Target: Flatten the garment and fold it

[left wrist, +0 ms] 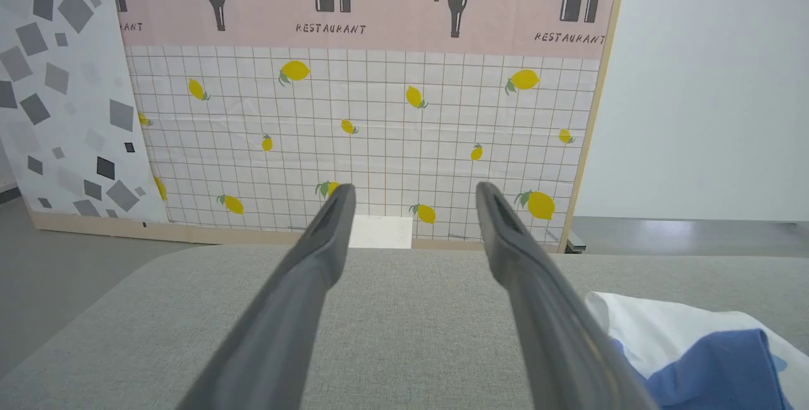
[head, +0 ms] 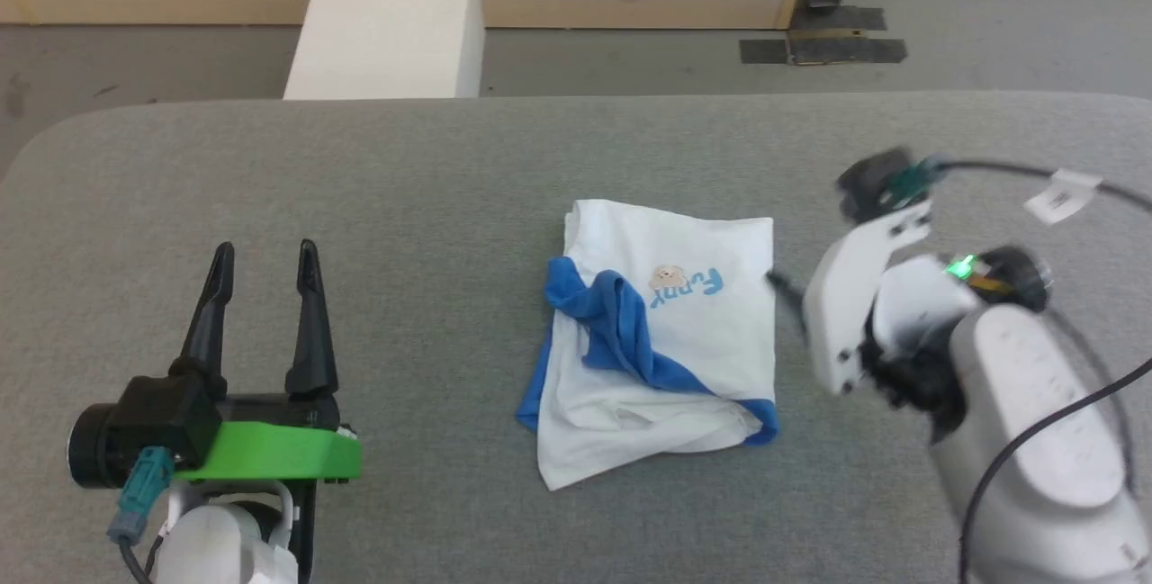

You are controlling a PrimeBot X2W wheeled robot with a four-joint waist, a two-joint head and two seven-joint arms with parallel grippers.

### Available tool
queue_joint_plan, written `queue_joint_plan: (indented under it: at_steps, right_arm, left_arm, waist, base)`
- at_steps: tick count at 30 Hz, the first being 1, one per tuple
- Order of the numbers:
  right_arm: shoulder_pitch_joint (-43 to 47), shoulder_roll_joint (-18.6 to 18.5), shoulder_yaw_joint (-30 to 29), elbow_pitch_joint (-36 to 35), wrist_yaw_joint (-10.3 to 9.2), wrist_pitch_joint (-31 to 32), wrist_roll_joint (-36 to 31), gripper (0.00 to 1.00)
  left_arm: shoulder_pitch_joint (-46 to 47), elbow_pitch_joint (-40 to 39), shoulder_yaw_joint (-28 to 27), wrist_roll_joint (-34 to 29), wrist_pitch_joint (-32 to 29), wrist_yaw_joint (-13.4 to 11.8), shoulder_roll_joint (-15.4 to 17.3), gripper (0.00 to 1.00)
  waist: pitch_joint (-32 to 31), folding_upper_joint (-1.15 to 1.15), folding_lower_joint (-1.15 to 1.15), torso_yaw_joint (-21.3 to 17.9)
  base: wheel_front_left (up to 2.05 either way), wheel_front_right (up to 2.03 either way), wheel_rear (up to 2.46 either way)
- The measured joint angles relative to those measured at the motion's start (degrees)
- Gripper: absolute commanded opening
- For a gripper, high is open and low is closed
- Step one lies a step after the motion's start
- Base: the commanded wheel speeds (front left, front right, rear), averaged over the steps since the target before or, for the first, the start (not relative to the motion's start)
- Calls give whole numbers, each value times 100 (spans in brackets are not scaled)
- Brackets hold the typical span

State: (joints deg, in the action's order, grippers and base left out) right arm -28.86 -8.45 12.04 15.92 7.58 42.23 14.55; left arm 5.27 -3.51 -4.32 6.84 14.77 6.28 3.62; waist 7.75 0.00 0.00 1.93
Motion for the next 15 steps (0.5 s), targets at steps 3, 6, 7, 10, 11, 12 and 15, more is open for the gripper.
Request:
queue_joint_plan:
  at_steps: [3,6,7,10,11,12,15]
  right_arm:
    - [208,240,-53,-43,0,76,-1,100]
    - [232,339,-65,53,0,159,-109,100]
    - [235,354,-73,133,0,215,-174,100]
    - [259,386,-132,434,0,367,-379,100]
    - [263,393,-141,547,0,405,-431,100]
    - [269,398,-144,655,0,470,-468,100]
    - [281,414,-143,836,-1,569,-513,100]
  left_arm:
    - [3,-11,79,-35,0,7,-1,100]
    - [20,-5,151,-35,1,23,-1,100]
    - [31,-4,178,-35,1,24,-2,100]
    - [74,19,218,-35,1,27,-2,100]
    - [79,31,216,-33,1,31,-2,100]
    - [81,48,210,-33,1,31,-1,100]
    - [82,86,201,-33,1,31,0,100]
  waist:
    - [25,0,0,-63]
    - [70,0,0,-22]
    - [89,0,0,12]
    - [165,0,0,142]
    - [200,0,0,194]
    - [233,0,0,242]
    - [320,0,0,357]
  base:
    - [0,0,0]
    - [0,0,0]
    - [0,0,0]
    - [0,0,0]
    - [0,0,0]
    - [0,0,0]
    - [0,0,0]
